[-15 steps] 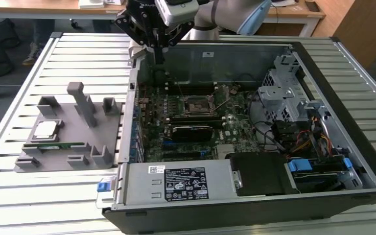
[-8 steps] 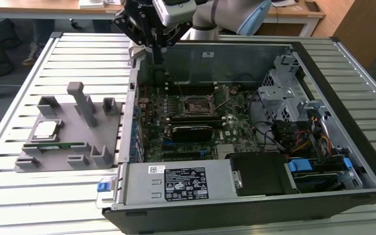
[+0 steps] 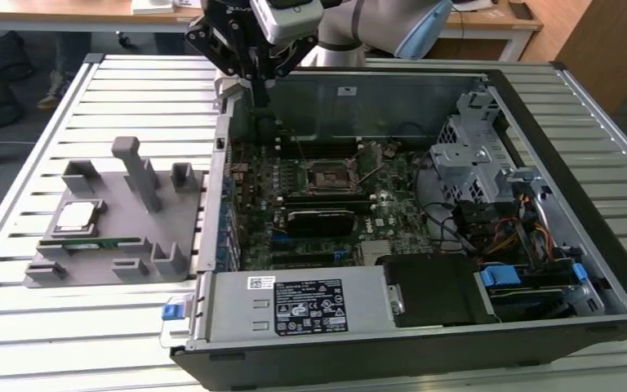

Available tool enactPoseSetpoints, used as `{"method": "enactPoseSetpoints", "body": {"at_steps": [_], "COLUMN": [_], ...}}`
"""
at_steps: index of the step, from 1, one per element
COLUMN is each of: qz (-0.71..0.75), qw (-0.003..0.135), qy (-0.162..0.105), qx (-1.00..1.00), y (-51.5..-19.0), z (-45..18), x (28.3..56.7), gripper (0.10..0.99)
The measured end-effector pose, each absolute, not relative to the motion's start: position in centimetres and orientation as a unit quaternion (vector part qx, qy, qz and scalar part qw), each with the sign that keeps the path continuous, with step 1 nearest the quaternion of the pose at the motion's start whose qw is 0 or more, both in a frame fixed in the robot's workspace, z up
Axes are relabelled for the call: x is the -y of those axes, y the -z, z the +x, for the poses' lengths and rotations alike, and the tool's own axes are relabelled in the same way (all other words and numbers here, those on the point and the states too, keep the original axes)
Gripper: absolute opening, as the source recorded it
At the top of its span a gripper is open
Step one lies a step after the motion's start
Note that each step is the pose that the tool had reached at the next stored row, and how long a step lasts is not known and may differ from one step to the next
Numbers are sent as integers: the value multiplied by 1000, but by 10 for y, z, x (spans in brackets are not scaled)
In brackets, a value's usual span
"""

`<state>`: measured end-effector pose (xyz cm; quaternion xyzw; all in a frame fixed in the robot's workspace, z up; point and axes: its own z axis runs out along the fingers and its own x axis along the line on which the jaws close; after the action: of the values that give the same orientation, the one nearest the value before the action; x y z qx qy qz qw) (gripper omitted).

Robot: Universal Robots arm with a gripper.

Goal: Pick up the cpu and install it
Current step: 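Reach for the cpu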

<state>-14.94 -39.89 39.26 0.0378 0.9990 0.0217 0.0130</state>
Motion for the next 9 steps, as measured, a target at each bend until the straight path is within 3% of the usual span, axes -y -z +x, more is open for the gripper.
{"method": "enactPoseSetpoints", "body": {"at_steps": [9], "qz": [38], "qw": [13], "qy": [-22], "qx": [-999], "y": [-392], "z": [-152], "x": [399], "gripper": [110]}}
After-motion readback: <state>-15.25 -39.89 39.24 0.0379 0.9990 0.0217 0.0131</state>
